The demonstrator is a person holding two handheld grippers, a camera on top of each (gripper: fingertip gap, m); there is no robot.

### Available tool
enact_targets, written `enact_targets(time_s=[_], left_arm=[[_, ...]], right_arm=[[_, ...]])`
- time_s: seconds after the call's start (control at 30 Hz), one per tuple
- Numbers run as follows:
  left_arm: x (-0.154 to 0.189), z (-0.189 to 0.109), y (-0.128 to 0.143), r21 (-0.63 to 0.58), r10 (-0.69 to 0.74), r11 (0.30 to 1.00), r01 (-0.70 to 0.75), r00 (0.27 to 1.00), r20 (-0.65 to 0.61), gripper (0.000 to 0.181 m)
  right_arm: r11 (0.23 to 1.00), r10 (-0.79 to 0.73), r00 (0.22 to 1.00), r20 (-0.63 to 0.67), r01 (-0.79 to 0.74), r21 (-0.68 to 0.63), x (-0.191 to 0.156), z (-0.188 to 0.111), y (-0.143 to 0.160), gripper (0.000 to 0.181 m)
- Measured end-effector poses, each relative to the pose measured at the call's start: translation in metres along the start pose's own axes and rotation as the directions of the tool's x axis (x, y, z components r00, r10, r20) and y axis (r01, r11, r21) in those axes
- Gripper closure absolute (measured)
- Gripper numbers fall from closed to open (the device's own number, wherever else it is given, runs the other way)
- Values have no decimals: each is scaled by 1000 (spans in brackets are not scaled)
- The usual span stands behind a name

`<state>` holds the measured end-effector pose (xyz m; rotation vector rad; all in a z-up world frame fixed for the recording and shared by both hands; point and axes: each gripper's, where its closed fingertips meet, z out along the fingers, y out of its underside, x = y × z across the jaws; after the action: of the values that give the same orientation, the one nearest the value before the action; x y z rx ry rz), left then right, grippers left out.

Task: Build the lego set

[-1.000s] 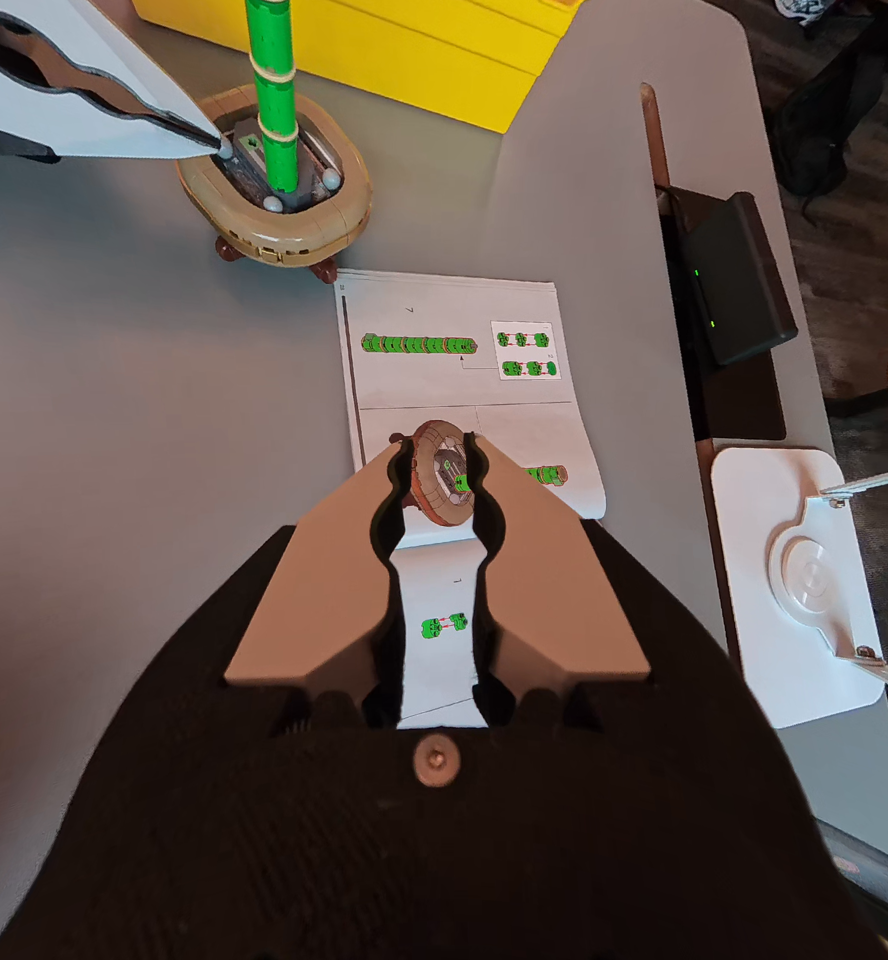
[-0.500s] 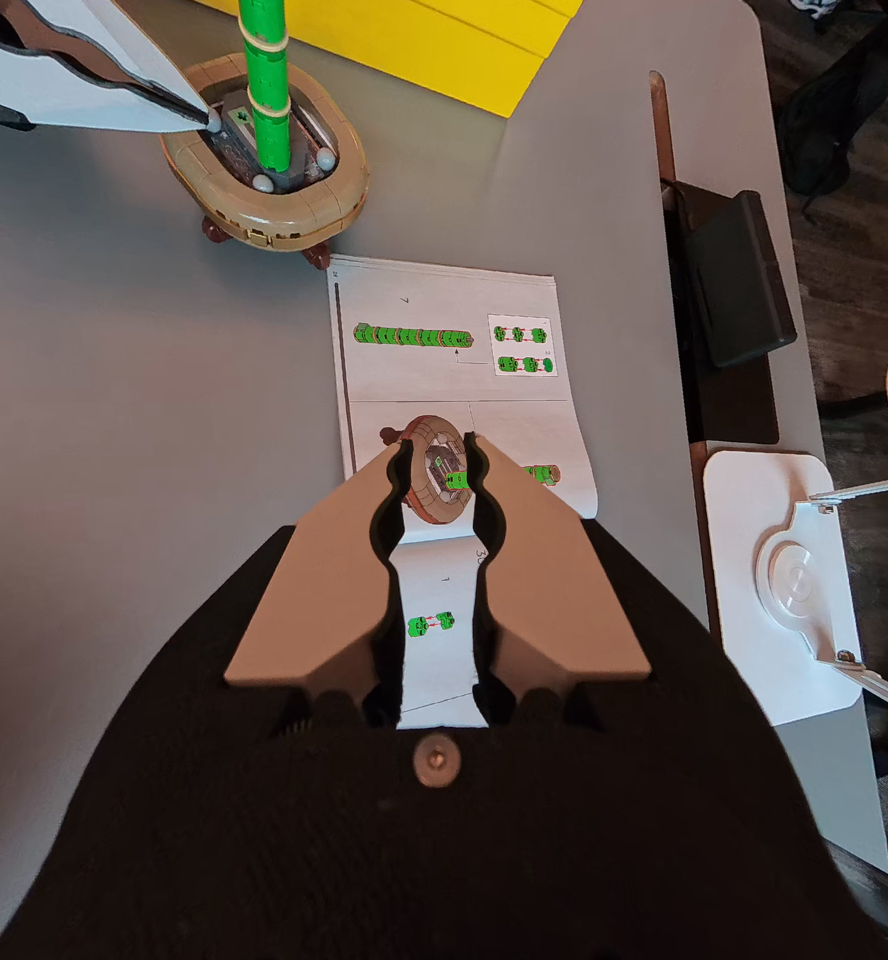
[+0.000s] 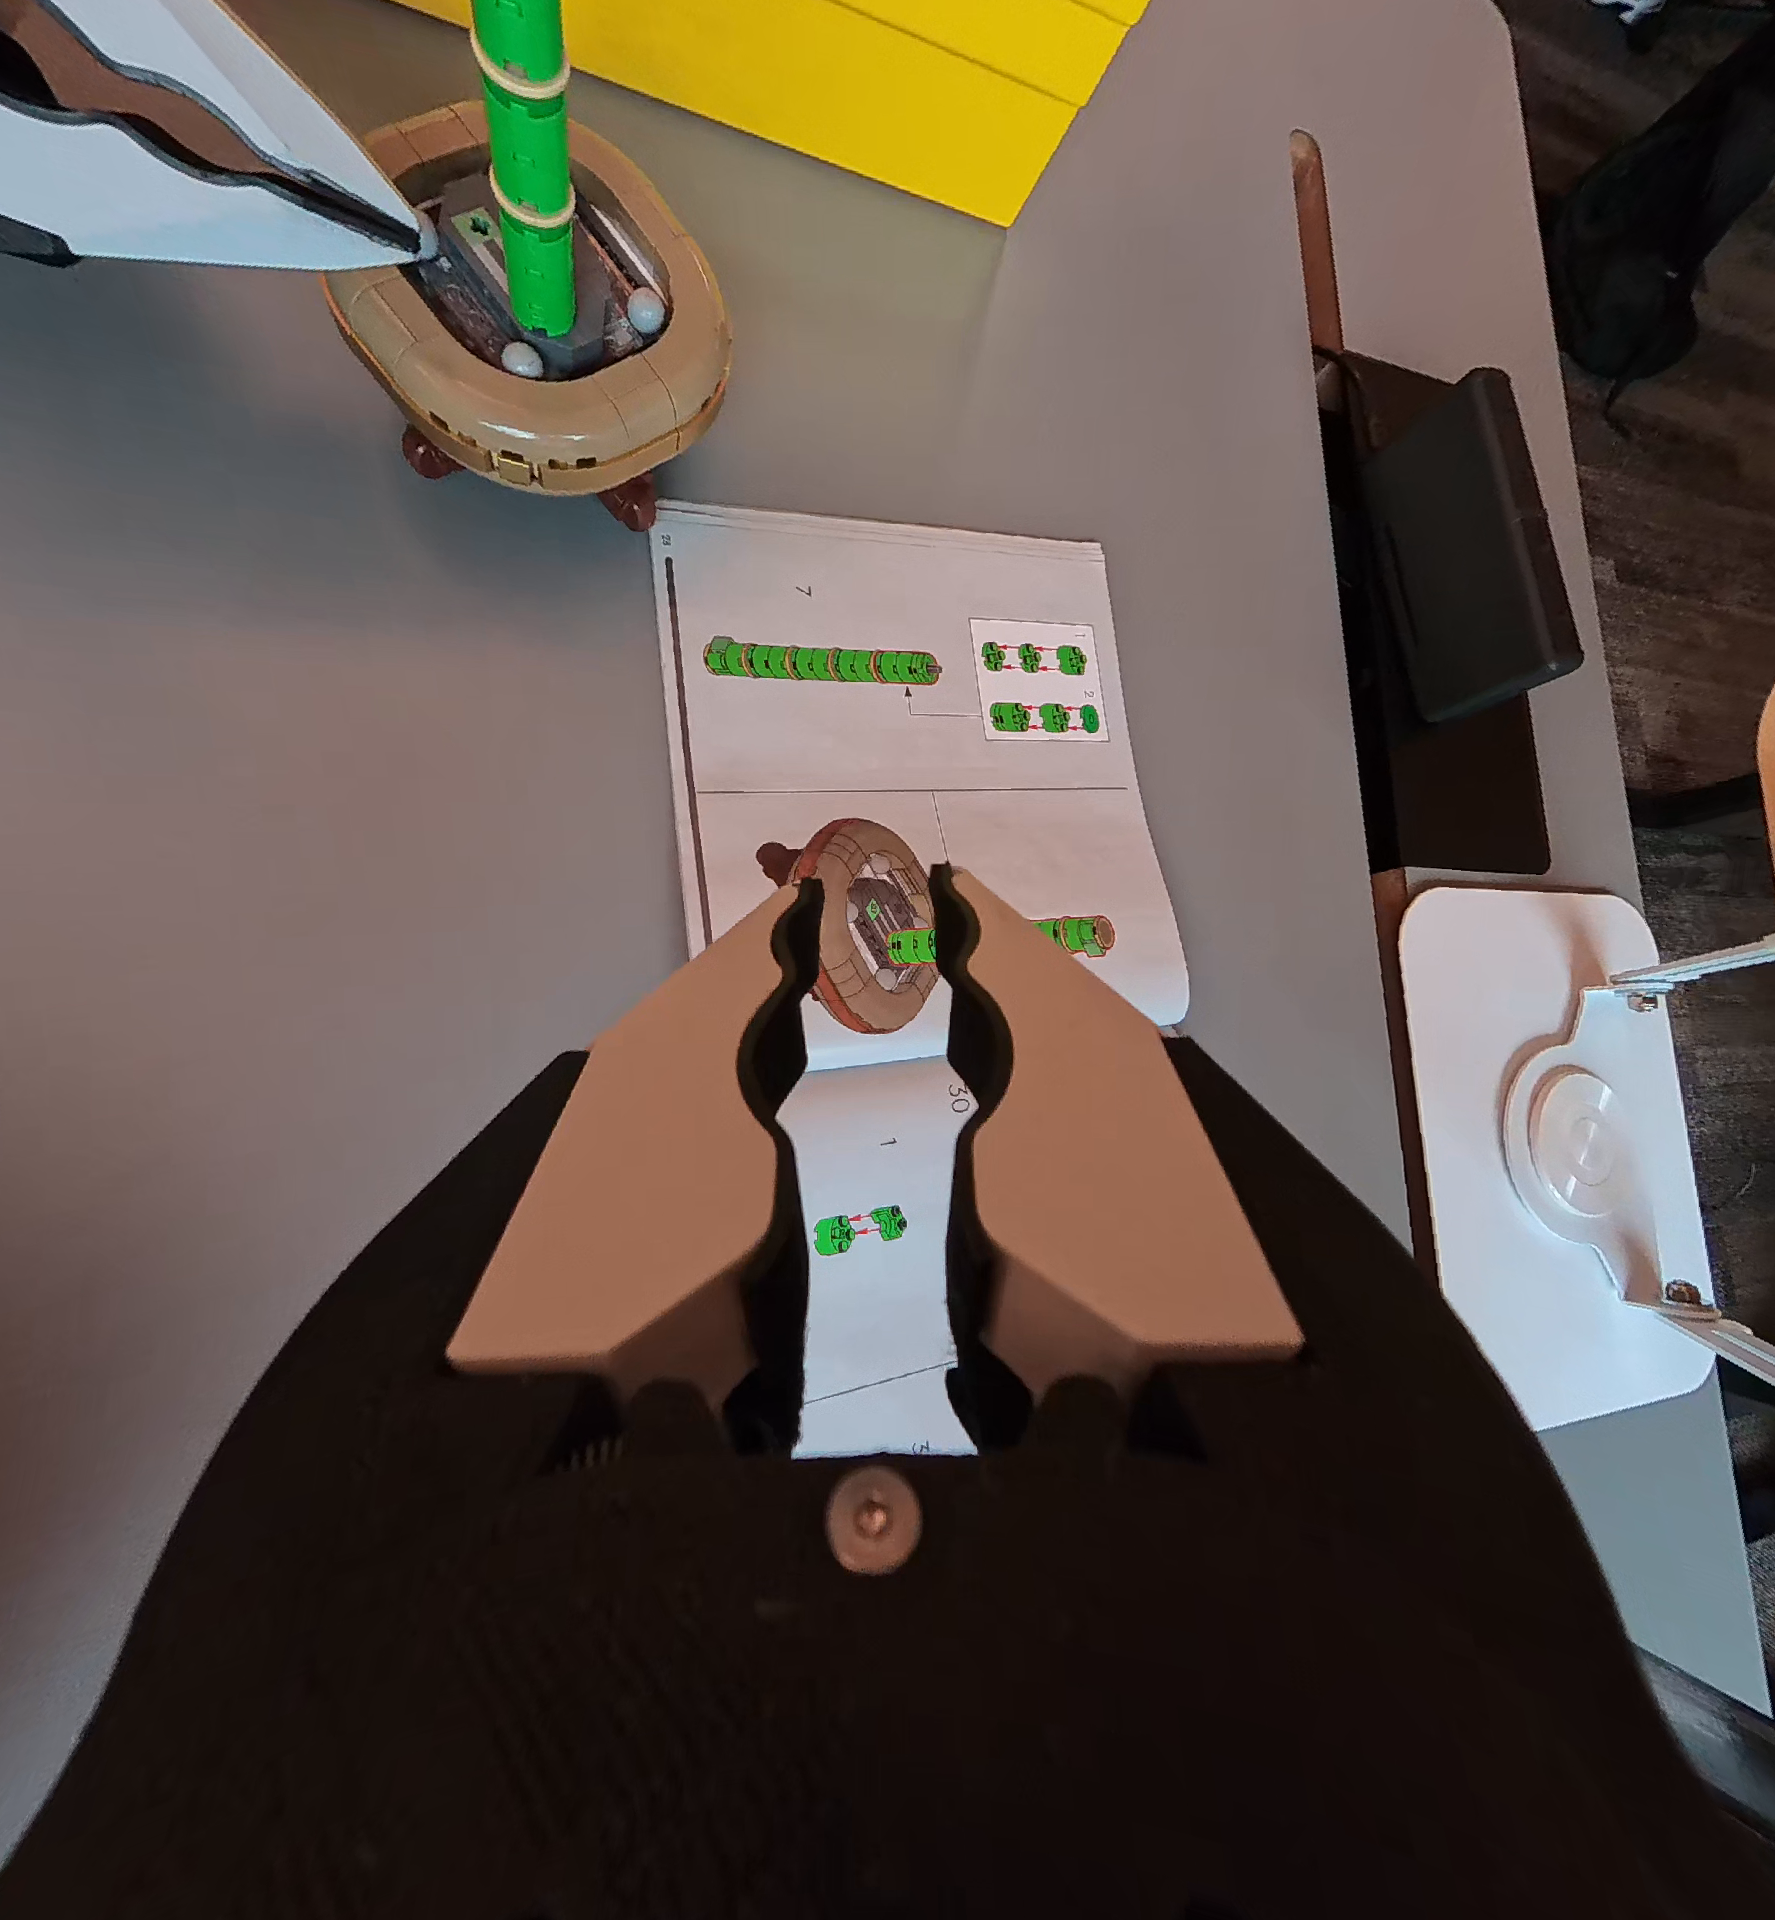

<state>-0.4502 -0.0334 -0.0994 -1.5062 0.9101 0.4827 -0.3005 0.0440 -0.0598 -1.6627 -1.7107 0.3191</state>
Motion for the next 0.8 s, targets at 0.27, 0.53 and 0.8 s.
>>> enact_targets(time_s=[0.27,0.53,0.8], left_arm=[[0,0,0,-4,1,1000,-1,1000,3,181],[-1,-1,0,2,-4,1000,4,1000,6,181],[-2,1,8,-40,-105,994,104,994,-8,181]], right_arm=[[1000,5,1000,-2,-5,-5,1,-1,2,159],[1000,7,1000,-4,-7,-17,1,1,5,159],[999,-2,1000,-6,2,-41,1,6,8,159]])
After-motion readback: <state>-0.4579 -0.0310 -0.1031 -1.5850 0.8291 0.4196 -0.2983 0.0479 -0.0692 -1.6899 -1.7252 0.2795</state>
